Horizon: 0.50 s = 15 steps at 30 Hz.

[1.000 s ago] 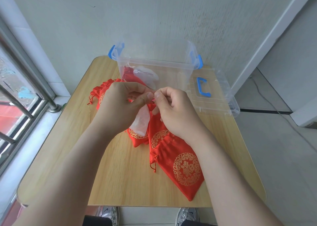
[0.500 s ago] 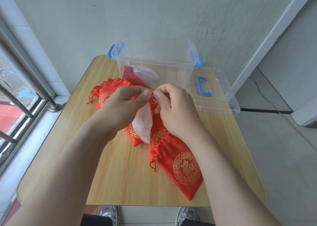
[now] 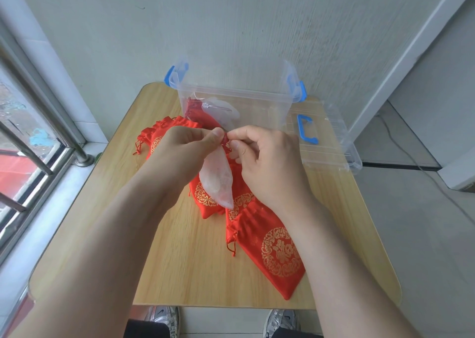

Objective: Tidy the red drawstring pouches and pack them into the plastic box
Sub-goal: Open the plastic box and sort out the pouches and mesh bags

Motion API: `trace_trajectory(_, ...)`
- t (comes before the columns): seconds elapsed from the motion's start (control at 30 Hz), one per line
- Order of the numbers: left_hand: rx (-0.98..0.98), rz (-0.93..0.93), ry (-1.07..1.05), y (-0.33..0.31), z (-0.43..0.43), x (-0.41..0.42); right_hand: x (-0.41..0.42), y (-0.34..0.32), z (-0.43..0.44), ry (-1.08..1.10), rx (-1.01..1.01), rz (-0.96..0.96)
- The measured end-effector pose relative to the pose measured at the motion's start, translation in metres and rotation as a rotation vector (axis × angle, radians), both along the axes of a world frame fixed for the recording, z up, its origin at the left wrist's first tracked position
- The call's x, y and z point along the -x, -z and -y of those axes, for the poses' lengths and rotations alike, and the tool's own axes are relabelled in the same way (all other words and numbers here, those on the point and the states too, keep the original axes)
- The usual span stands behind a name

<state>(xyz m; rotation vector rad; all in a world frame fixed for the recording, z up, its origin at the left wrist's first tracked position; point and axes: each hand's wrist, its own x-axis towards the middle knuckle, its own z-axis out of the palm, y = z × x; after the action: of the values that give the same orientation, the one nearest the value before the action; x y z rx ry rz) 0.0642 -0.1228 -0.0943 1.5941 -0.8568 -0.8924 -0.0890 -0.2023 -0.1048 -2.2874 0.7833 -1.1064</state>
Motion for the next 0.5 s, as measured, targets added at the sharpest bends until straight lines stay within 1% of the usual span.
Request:
trace_trajectory(0.2, 0.022, 0.171, 0.022, 0.003, 0.000, 0.002, -0.003, 0.000, 0.001, 0.062, -0.003, -0.061)
trace_trajectory(0.27, 0.032, 0.250, 0.030, 0.003, -0.001, 0.000, -0.003, -0.001, 0.001, 0.074, -0.044, -0.080)
trace_trajectory(0.33, 0.037, 0.323, 0.046, 0.002, -0.003, -0.002, -0.002, -0.001, 0.002, 0.053, -0.162, -0.067)
trace_trajectory(0.5, 0.077, 0.439, 0.099, 0.002, -0.004, -0.003, 0.002, -0.010, 0.003, -0.043, -0.677, 0.011)
